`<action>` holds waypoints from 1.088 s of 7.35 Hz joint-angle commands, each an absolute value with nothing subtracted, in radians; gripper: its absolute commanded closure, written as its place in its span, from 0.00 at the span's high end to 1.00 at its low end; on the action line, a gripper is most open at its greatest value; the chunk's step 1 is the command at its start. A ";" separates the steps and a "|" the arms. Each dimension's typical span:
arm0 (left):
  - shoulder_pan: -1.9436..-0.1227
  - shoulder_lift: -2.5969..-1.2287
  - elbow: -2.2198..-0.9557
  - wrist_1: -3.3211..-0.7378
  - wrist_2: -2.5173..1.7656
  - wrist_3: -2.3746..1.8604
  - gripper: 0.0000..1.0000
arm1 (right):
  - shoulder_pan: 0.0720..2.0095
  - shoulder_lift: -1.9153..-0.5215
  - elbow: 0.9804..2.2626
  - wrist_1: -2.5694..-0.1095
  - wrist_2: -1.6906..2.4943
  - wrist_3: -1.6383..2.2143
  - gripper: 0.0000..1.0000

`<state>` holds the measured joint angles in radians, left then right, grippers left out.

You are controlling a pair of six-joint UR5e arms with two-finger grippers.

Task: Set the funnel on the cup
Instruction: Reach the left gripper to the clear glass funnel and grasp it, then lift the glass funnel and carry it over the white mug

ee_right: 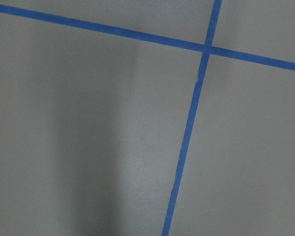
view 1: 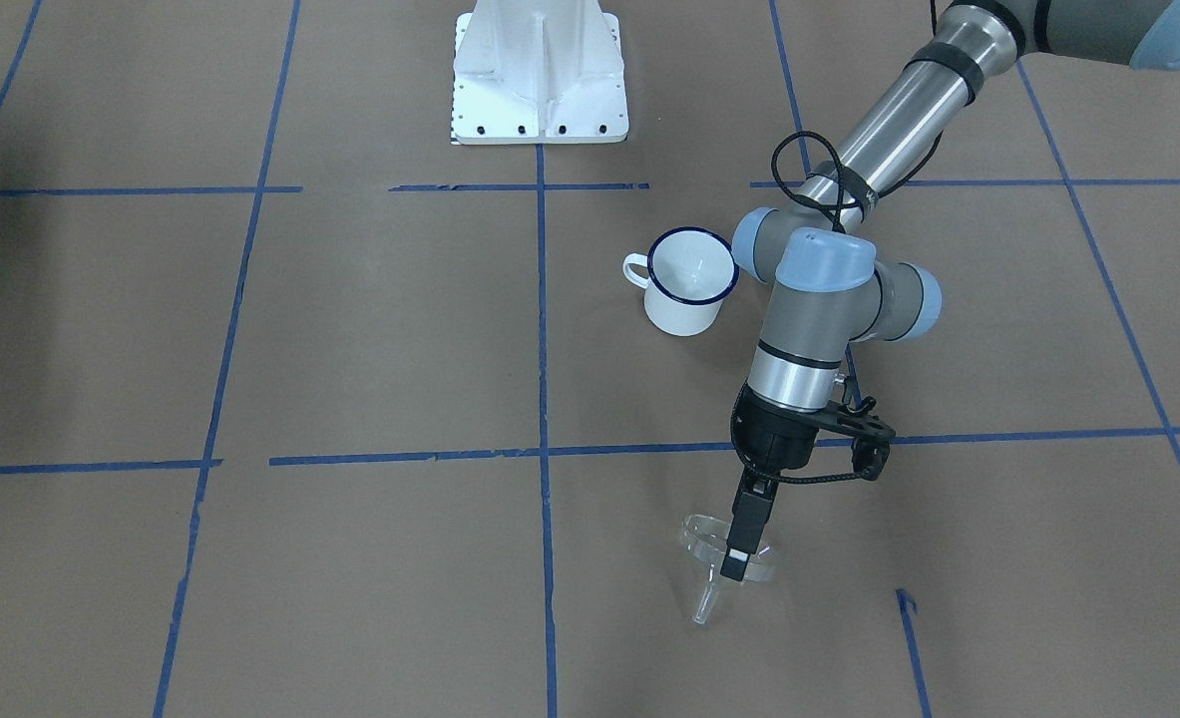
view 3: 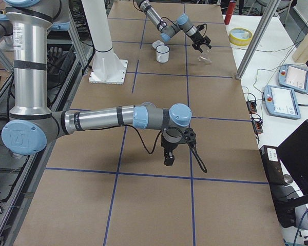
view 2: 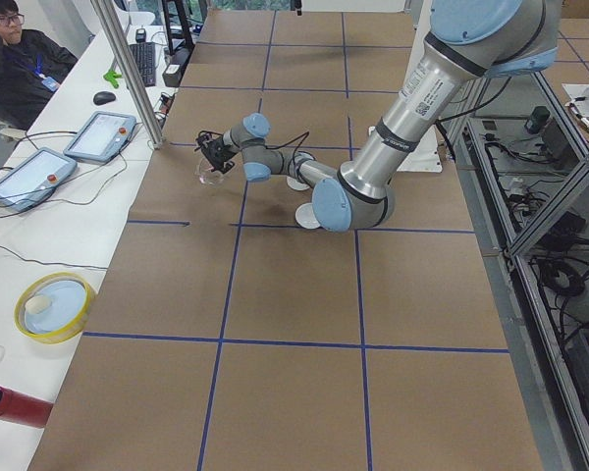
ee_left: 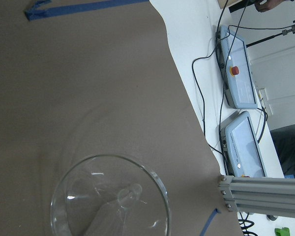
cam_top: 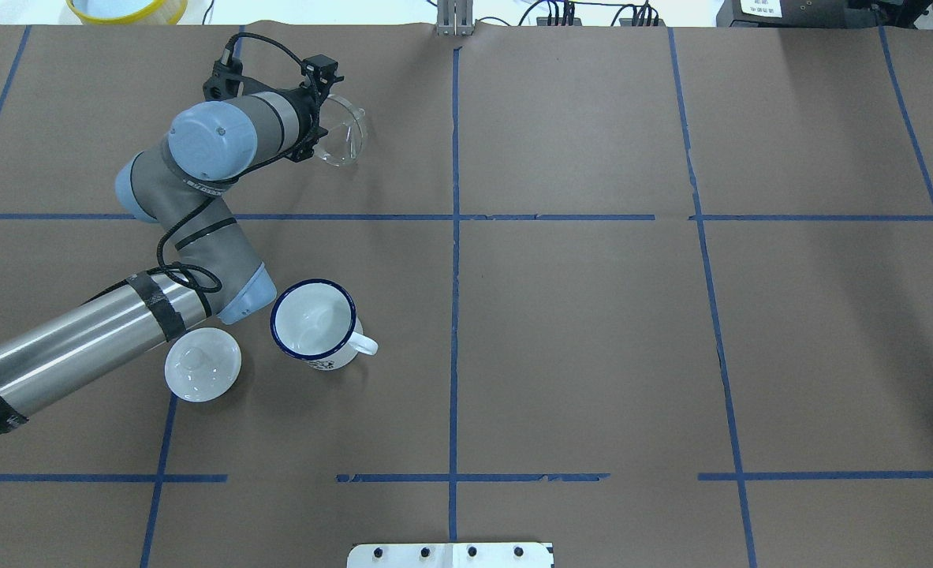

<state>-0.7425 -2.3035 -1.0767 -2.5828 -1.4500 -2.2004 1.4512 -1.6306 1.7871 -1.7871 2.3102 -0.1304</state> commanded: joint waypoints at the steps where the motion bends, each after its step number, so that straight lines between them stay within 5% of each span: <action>1: -0.752 -2.324 -1.028 -2.640 -1.450 -2.198 0.05 | 1.451 -1.631 1.787 -1.787 2.310 -0.130 1.00; 5: -0.778 -2.324 -1.041 -2.674 -1.450 -2.192 0.00 | 1.451 -1.631 1.787 -1.787 2.310 -0.130 1.00; 8: -0.825 -2.303 -1.251 -2.631 -1.564 -2.156 0.00 | 1.451 -1.631 1.787 -1.787 2.310 -0.130 1.00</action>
<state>-0.8075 -2.3178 -1.1543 -2.6621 -1.4878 -2.1783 1.4512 -1.6306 1.7871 -1.7871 2.3102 -0.1304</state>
